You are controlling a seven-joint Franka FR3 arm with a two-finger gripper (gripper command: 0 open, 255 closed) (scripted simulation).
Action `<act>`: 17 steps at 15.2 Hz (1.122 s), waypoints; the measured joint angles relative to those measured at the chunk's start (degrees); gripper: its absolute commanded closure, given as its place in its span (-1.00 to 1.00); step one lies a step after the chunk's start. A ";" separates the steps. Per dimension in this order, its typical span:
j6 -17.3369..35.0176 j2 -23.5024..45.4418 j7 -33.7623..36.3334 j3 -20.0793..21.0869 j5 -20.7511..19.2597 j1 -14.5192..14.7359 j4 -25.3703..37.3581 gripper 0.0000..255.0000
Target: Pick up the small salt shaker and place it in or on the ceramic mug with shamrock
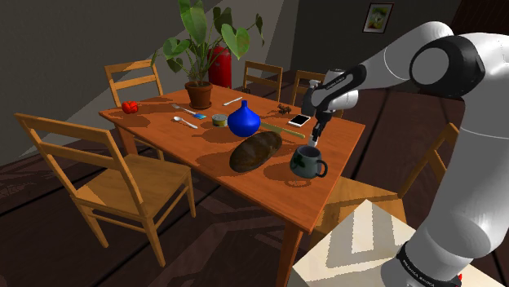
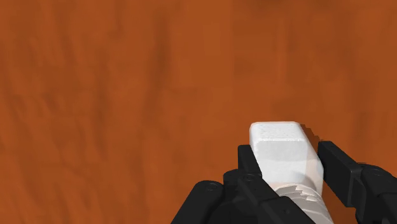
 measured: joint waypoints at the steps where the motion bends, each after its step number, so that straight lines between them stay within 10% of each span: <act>1: -0.44 -0.43 0.07 -0.09 -0.20 0.03 0.03 1.00; 17: -11.35 -5.99 1.68 -0.77 -2.92 0.65 5.73 1.00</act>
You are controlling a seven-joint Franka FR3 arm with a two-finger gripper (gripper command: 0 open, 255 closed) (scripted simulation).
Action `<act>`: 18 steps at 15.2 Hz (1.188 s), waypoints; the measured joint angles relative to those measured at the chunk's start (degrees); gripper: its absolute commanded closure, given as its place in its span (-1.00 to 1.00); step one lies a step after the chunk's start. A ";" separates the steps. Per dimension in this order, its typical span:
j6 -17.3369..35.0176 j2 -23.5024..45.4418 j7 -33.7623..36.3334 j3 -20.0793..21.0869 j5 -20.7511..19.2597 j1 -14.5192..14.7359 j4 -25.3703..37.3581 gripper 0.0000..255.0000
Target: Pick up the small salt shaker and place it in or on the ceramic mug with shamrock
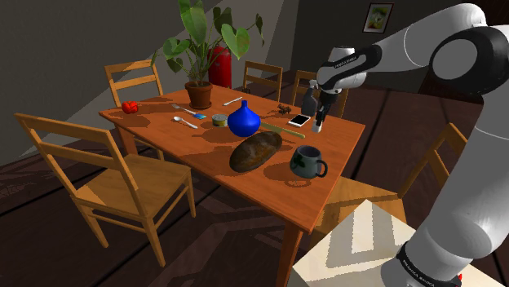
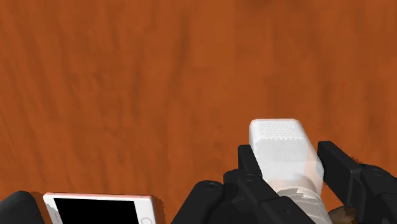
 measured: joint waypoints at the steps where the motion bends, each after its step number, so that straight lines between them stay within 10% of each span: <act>1: -0.79 -0.49 0.24 0.02 -0.24 0.11 0.33 1.00; 18: -10.40 -7.58 3.55 0.86 -3.30 1.58 3.15 1.00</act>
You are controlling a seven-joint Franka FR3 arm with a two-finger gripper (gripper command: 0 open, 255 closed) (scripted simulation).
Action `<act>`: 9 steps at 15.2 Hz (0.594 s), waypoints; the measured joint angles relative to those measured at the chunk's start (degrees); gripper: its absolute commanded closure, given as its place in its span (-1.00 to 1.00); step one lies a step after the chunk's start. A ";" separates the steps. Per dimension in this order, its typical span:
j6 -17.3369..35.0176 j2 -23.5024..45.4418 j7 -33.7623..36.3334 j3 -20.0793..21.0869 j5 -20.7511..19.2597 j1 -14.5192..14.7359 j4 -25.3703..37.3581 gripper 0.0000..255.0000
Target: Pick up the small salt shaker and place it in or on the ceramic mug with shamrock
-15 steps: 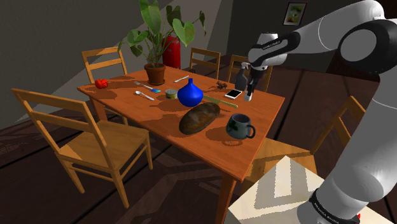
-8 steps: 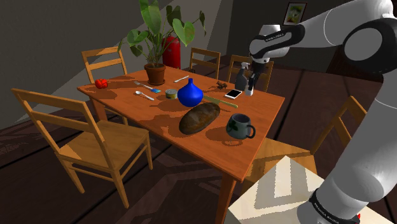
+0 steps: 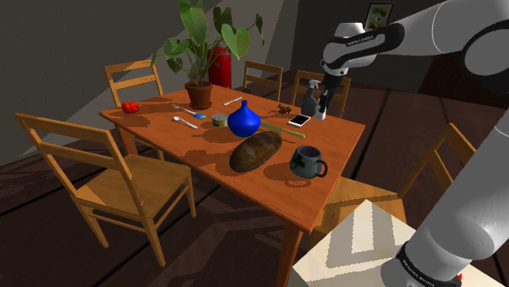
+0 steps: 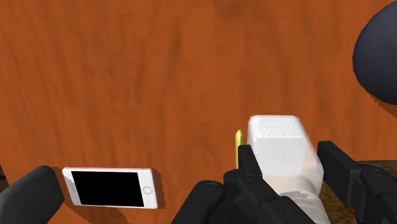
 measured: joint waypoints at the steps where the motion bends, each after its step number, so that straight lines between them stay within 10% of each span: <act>1: -0.15 -1.75 1.05 0.40 -0.72 0.39 -1.52 1.00; 9: -0.66 -15.26 12.14 6.37 -5.13 3.60 -14.87 1.00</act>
